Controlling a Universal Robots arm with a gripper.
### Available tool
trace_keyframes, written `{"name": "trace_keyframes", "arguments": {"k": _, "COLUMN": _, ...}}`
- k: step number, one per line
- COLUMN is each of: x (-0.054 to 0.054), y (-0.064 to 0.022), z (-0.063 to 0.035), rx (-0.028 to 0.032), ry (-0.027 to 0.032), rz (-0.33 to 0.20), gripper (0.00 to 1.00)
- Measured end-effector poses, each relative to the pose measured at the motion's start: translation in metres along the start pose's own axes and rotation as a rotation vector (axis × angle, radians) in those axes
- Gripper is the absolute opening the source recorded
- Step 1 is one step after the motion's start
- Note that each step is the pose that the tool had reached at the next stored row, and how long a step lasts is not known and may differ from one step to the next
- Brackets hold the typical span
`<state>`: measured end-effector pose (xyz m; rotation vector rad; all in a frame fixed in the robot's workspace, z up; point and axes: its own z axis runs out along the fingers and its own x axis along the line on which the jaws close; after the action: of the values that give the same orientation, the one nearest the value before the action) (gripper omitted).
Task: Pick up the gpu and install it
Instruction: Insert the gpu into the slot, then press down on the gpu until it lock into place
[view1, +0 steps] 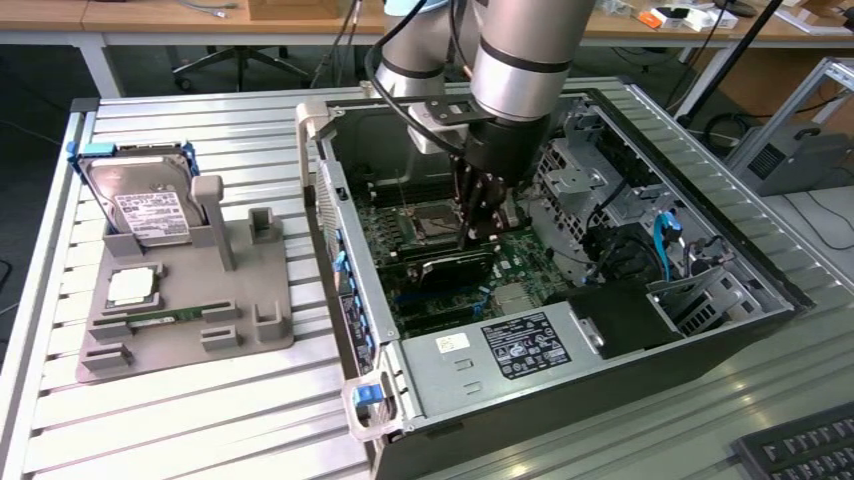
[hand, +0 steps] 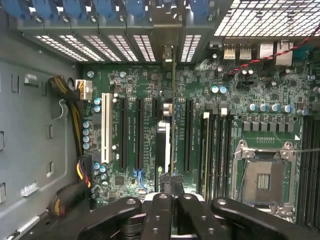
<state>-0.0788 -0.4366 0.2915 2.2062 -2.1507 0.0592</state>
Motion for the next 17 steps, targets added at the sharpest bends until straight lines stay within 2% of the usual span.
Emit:
{"name": "trace_keyframes", "arguments": {"k": 4, "x": 0.000, "y": -0.0001, "z": 0.0000, "rx": 0.0000, "ry": 0.0000, "rz": 0.000, "gripper": 0.11}}
{"name": "trace_keyframes", "arguments": {"k": 5, "x": 0.000, "y": 0.0027, "z": 0.0001, "rx": 0.0000, "ry": 0.0000, "rz": 0.000, "gripper": 0.11}}
{"name": "trace_keyframes", "arguments": {"k": 10, "x": 0.001, "y": 0.0222, "z": 0.0008, "rx": 0.0004, "ry": 0.0002, "rz": 0.000, "gripper": 0.11}}
{"name": "trace_keyframes", "arguments": {"k": 16, "x": 0.002, "y": 0.0514, "z": 0.0039, "rx": 0.0007, "ry": 0.0001, "rz": 0.000, "gripper": 0.11}}
{"name": "trace_keyframes", "arguments": {"k": 17, "x": 0.001, "y": 0.0536, "z": 0.0057, "rx": 0.0006, "ry": 0.0002, "rz": 0.000, "gripper": 0.11}}
